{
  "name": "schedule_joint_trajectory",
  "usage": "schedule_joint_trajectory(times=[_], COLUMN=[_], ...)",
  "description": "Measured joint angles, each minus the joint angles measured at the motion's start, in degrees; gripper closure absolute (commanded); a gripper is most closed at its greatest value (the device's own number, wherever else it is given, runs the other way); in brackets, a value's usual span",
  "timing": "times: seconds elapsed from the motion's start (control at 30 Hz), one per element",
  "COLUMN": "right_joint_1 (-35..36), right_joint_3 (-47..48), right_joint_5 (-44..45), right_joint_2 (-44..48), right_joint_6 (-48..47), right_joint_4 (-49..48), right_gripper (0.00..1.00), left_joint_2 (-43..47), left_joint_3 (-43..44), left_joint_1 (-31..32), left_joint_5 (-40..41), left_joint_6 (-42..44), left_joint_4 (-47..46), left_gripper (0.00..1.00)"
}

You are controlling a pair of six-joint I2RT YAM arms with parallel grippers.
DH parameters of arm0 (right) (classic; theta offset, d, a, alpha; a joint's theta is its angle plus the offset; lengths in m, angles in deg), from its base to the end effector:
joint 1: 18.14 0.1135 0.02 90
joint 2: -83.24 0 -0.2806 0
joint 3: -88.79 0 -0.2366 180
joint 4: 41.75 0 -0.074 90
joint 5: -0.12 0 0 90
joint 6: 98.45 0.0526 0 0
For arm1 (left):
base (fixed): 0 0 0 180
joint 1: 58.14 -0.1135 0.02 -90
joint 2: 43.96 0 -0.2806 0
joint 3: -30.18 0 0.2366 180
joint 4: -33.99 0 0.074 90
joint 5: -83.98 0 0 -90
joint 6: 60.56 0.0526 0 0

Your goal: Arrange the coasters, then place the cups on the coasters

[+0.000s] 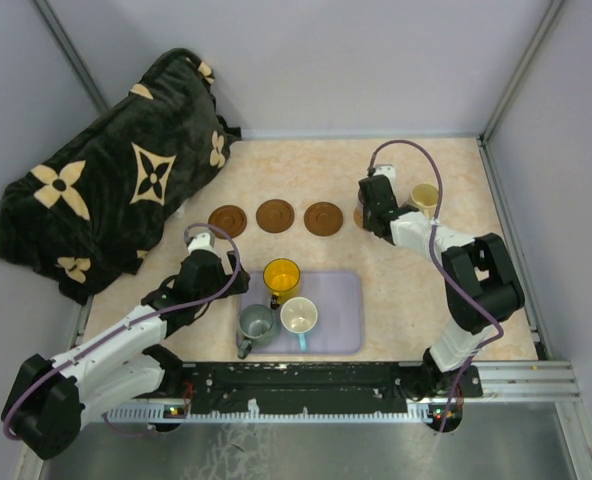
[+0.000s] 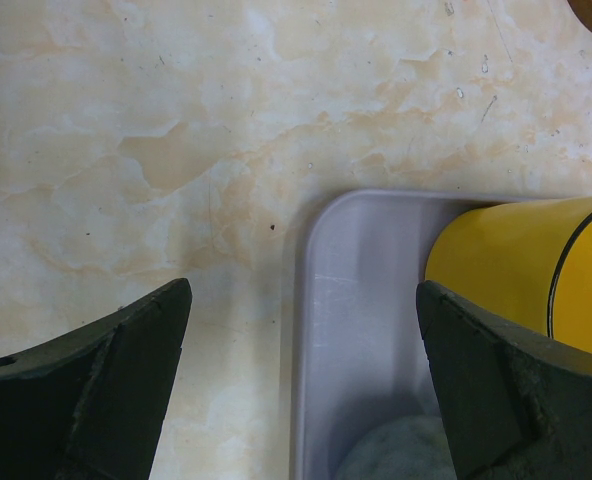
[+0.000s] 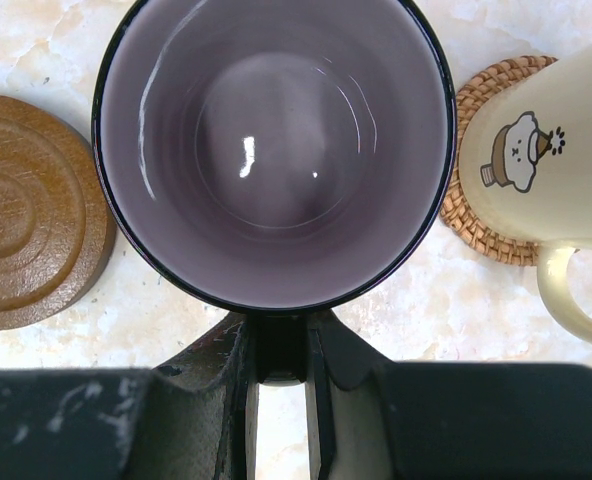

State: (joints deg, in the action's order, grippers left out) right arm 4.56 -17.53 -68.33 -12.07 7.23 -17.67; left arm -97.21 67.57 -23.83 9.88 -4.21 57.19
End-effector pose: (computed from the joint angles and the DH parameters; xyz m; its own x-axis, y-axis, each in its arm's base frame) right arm 0.3320 0.1179 0.2177 -0.6688 -0.0073 -0.7434 0.0607 0.9961 -0.0644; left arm 0.1539 -0.0876 0.1952 -0.6363 -0.2110 -0.7420 0.0166 0.9579 -0.2866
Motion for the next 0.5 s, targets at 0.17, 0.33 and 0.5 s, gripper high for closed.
schedule_joint_trajectory(times=[0.17, 0.33, 0.5], right_joint_1=[0.0, 0.0, 0.0], right_joint_3=[-0.1, -0.2, -0.8], right_joint_5=[-0.5, -0.8, -0.9], right_joint_2=[0.0, 0.0, 0.0], right_joint_6=[0.5, 0.9, 1.1], right_joint_4=[0.0, 0.0, -0.2], right_gripper=[1.00, 1.00, 1.00], left_joint_2=[-0.2, -0.3, -0.4], left_joint_3=[0.0, 0.0, 0.0], left_joint_1=[0.0, 0.0, 0.0], left_joint_5=[0.0, 0.0, 0.0], left_joint_6=[0.0, 0.0, 0.0], left_joint_4=[0.0, 0.0, 0.0], left_gripper=[0.00, 0.00, 0.00])
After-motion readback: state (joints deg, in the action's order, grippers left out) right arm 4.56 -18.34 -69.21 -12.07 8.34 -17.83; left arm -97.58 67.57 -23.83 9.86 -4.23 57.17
